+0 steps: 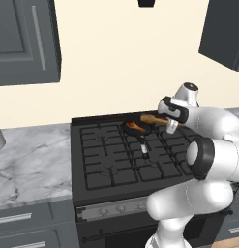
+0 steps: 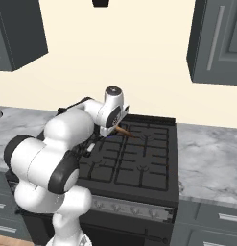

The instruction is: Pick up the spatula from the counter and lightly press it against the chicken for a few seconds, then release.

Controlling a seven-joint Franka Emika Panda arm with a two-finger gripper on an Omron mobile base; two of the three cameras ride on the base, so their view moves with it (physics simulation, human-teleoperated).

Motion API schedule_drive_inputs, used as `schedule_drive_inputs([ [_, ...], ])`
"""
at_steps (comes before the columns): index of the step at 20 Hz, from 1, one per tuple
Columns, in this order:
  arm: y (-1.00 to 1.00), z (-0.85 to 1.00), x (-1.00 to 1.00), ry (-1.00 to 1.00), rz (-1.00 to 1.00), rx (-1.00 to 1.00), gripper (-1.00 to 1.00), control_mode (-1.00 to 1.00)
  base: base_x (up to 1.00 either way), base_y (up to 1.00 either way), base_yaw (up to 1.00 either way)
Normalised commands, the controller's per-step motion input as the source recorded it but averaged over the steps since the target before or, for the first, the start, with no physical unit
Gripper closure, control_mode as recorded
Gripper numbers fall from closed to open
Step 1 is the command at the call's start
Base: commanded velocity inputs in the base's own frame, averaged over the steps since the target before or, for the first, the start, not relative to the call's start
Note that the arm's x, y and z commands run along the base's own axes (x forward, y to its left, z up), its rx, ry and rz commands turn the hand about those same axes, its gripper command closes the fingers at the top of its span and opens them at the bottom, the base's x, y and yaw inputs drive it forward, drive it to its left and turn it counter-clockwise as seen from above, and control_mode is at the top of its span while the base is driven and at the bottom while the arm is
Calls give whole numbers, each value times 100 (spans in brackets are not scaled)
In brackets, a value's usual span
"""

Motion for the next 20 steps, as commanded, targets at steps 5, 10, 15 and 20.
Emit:
schedule_drive_inputs([
  [5,13,-3,22,2,5,-1,100,-100,0,0,0],
  [10,15,-9,24,3,4,-1,100,-100,0,0,0],
  [15,15,-15,18,2,4,-2,100,-100,0,0,0],
  [20,3,-22,17,0,3,-3,100,-100,0,0,0],
])
